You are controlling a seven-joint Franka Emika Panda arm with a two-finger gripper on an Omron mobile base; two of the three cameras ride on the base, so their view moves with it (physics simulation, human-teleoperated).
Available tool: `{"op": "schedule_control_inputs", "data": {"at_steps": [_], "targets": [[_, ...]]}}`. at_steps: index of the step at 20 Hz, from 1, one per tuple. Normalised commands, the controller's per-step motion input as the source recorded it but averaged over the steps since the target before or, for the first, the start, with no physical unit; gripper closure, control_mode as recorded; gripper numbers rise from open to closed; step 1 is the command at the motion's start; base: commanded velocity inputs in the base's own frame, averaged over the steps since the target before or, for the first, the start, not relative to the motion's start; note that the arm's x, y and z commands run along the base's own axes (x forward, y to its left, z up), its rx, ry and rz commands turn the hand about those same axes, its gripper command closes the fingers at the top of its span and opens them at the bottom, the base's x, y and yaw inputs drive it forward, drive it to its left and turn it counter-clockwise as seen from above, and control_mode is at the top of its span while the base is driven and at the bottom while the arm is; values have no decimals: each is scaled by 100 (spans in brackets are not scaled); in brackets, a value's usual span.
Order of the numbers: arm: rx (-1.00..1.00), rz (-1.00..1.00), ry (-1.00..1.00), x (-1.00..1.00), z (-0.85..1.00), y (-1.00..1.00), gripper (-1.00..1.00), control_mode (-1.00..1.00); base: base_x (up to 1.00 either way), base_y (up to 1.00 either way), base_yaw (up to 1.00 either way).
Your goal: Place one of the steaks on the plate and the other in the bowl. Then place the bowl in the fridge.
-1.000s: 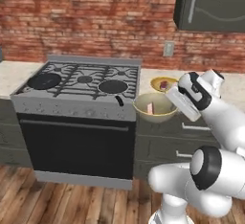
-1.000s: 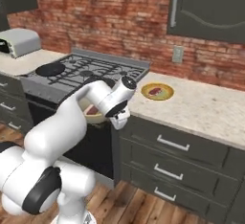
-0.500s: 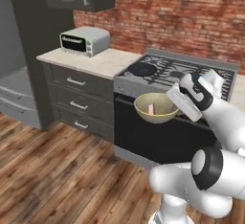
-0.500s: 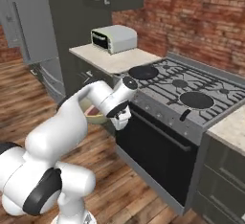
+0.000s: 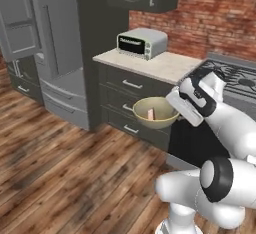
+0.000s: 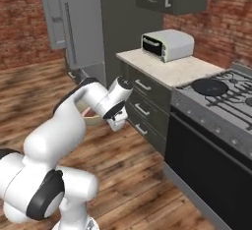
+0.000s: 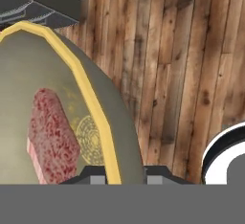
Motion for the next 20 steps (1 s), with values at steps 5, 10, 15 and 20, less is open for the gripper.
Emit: {"op": "schedule_control_inputs", "data": {"at_steps": [5,10,15,20], "targets": [[0,0,0,0,0,0,100,100,62,100,-4],[0,0,0,0,0,0,100,100,53,100,-8],[0,0,0,0,0,0,100,100,28,100,-12],[0,0,0,0,0,0,100,100,19,100,-16]]}}
